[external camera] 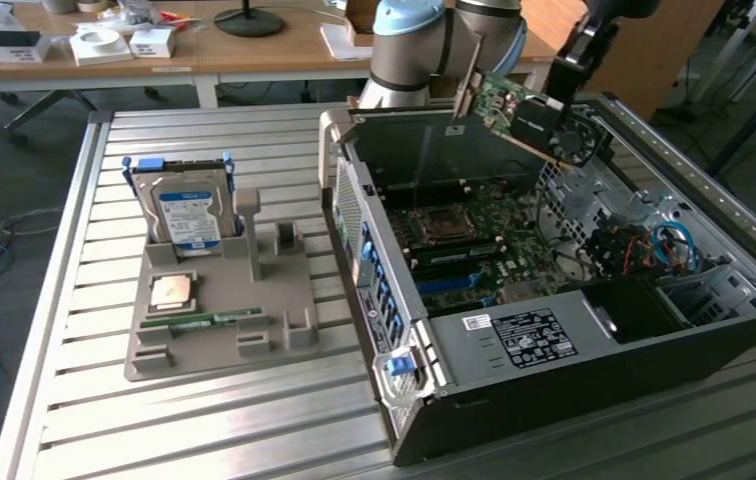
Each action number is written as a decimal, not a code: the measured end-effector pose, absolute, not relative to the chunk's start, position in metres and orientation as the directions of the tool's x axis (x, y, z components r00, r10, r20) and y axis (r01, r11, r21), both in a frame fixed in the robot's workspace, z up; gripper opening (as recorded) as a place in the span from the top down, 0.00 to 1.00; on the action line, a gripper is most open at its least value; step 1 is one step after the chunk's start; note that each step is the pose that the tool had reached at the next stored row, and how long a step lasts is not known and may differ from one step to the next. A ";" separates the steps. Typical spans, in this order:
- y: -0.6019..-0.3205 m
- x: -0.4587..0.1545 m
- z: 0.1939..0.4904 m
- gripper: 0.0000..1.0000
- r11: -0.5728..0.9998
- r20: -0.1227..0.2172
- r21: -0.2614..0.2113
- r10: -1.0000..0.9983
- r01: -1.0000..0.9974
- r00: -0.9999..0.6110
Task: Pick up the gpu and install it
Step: 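Insert the gpu into the slot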
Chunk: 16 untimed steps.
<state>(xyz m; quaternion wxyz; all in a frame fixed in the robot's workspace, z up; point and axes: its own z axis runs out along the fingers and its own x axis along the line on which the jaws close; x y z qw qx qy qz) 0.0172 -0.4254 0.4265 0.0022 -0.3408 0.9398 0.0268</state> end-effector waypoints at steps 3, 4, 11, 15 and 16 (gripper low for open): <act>-0.425 0.017 0.426 0.74 0.733 -0.022 0.049 -0.678 -0.678 -0.735; -0.425 0.017 0.426 0.74 0.723 -0.022 0.049 -0.689 -0.689 -0.724; -0.425 0.017 0.426 0.74 0.651 -0.022 0.049 -0.757 -0.757 -0.652; -0.425 0.017 0.426 0.74 0.611 -0.022 0.049 -0.790 -0.790 -0.613; -0.425 0.017 0.426 0.74 0.602 -0.022 0.049 -0.797 -0.797 -0.603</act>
